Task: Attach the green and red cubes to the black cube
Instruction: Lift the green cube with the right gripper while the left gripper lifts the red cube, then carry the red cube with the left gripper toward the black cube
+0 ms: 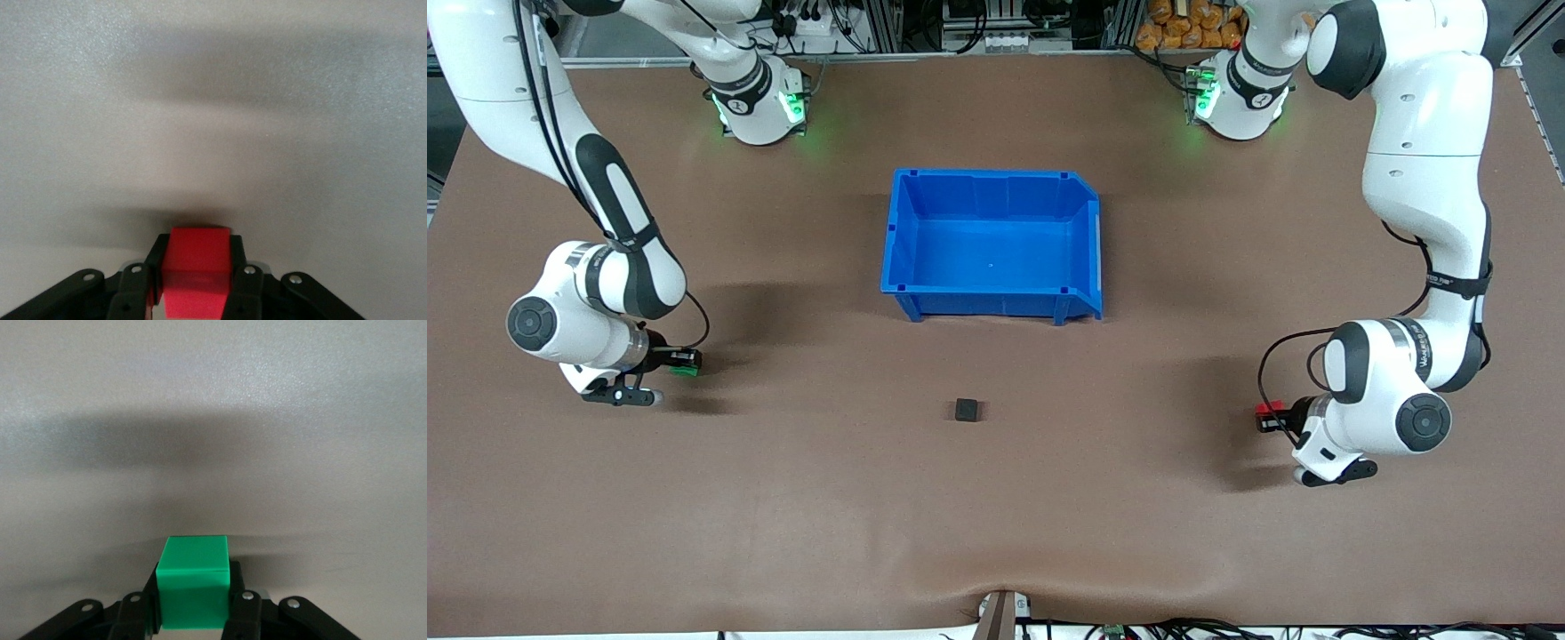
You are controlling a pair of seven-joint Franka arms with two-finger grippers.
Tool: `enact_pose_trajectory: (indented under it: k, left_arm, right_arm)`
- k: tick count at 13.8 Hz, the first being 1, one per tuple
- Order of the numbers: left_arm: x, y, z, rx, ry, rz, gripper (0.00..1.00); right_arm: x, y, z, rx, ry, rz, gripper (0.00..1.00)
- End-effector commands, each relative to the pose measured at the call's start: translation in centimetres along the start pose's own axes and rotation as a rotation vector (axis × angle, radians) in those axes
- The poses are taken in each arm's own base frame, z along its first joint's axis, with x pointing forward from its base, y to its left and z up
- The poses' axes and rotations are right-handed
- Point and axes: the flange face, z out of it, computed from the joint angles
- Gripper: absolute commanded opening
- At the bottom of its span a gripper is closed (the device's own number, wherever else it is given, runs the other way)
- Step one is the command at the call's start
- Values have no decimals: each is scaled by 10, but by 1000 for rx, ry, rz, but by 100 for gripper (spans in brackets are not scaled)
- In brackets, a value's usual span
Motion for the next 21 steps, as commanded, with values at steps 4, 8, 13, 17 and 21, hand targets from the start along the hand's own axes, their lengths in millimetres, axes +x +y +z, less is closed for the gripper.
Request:
enact_pose_trajectory:
  k: [4, 8, 13, 17, 21]
  left_arm:
    - [0, -5, -8, -87, -16, -98, 0]
    - [-2, -4, -14, -118, -43, -176, 0]
    - [1, 24, -22, -154, -35, -348, 0]
    - [7, 55, -28, -289, -45, -622, 0]
    - [-2, 121, -33, -354, -40, -908, 0]
  right_arm:
    - [15, 4, -20, 3, 28, -166, 0]
    - [27, 23, -47, 13, 2, -386, 0]
    - [37, 31, -82, -1, 33, -717, 0]
    - [37, 15, -105, -13, 59, -928, 0]
    - [43, -13, -117, -37, 80, -1197, 0]
